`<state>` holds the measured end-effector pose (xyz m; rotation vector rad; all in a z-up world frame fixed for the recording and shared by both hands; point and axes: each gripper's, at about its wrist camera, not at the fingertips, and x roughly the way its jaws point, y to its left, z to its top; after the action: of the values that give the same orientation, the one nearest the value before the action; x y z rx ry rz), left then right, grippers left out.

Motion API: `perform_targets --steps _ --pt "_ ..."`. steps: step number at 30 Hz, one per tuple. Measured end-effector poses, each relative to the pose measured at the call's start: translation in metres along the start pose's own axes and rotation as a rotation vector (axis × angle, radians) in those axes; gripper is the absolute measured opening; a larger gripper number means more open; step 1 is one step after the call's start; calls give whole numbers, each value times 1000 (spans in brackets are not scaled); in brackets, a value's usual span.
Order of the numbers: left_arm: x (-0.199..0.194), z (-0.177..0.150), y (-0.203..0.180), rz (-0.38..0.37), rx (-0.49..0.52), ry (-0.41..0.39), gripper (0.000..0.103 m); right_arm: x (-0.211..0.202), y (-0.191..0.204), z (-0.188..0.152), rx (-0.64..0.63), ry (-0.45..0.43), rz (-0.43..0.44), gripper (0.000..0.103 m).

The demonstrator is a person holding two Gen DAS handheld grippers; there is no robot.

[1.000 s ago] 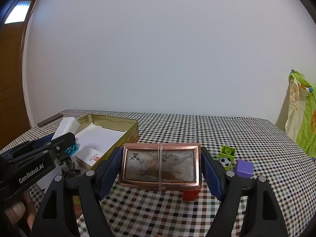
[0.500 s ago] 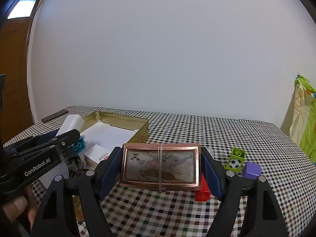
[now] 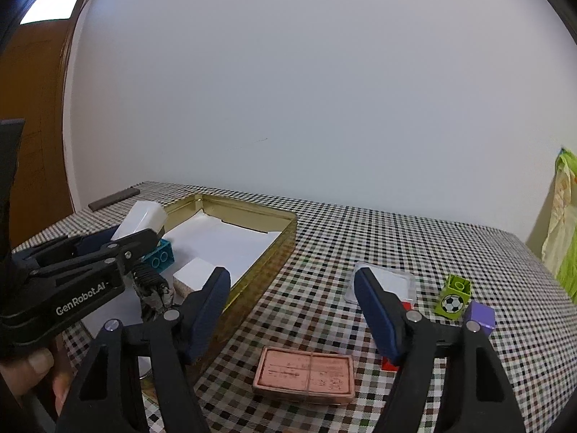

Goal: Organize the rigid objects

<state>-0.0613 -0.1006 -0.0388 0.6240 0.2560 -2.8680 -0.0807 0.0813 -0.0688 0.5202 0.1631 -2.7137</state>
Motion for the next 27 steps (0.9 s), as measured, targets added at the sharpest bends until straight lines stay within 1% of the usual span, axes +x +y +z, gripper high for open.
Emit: perform_targets --steps 2,5,7,9,10,11,13,14,15,17,21,23,24,25,26,27 --pt "-1 0 3 1 -6 -2 37 4 -8 -1 28 25 4 73" --pt "-2 0 6 -4 -16 -2 37 11 -23 -3 52 96 19 73" --pt "-3 -1 6 -7 -18 -4 37 12 -30 -5 70 122 3 73" --pt "-2 0 6 -9 -17 -3 37 18 -32 -7 76 165 34 75" --pt "-2 0 6 -10 -17 -1 37 22 -30 -9 68 196 38 77" --pt "-2 -1 6 -9 -17 0 37 28 -27 -10 51 233 39 82" --pt "-2 -1 6 -10 -18 2 37 33 -22 -13 33 279 20 83" --pt "-2 -1 6 -11 -18 1 37 34 -22 -14 43 299 30 89" --pt "-2 -1 7 -12 -18 1 37 36 -22 -16 52 321 47 97" --pt "-2 -2 6 -13 -16 1 37 39 -24 -22 71 368 54 101" --pt "-2 -2 5 -13 -12 1 37 48 -20 -31 52 447 54 101" --pt "-1 -2 7 -16 -15 5 37 53 -19 -36 58 479 70 101" --pt "-1 -2 7 -16 -15 6 37 52 -20 -35 61 485 71 96" --pt "-1 -2 7 -17 -15 6 37 51 -21 -34 65 481 66 86" --pt "-1 -2 7 -19 -15 7 37 50 -23 -33 65 472 51 81" --pt "-2 -2 7 -23 -15 9 37 48 -23 -33 69 465 56 80"
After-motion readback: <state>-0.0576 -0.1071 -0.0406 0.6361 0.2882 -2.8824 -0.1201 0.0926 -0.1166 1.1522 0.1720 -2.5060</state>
